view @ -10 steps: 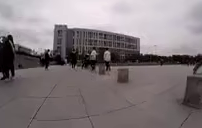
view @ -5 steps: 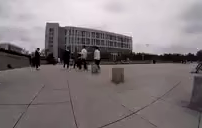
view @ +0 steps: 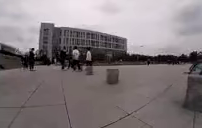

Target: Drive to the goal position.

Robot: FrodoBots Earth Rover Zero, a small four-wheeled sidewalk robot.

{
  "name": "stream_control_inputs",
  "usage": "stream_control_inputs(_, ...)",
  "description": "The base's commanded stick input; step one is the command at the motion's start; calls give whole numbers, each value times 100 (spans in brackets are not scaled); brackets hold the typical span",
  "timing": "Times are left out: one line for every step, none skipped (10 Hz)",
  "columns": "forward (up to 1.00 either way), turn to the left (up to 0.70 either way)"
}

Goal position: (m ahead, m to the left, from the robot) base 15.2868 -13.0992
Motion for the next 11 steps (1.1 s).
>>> stream_control_inputs(0,-70)
stream_control_inputs(0,-70)
stream_control_inputs(0,-70)
stream_control_inputs(0,-70)
stream_control_inputs(0,-70)
stream_control_inputs(0,-70)
stream_control_inputs(48,-33)
stream_control_inputs(61,-10)
stream_control_inputs(66,0)
stream_control_inputs(66,0)
stream_control_inputs(66,0)
